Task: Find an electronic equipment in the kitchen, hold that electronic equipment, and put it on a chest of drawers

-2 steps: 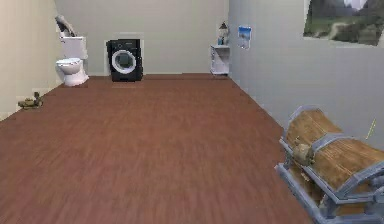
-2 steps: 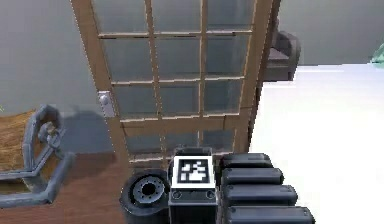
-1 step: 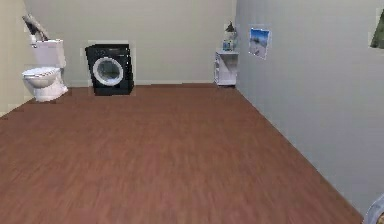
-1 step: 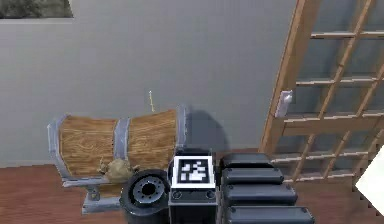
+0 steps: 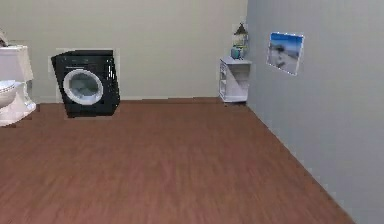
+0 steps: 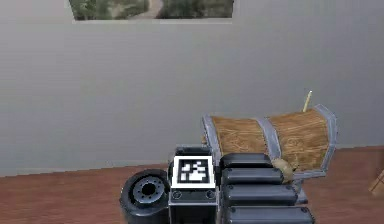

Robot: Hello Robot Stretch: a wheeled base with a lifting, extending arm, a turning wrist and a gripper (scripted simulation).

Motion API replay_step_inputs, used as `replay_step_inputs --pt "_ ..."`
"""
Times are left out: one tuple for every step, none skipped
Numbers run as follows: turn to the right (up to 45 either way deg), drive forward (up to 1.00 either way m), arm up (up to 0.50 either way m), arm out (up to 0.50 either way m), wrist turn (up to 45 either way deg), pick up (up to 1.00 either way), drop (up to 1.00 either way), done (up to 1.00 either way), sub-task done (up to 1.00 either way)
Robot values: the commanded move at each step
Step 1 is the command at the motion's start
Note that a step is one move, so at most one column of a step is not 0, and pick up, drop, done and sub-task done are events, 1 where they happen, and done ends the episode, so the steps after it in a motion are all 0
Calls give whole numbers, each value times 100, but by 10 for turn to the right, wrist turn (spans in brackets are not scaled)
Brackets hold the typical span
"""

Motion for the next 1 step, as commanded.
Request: replay_step_inputs --pt "0 100 0 0 0 0 0 0 0"
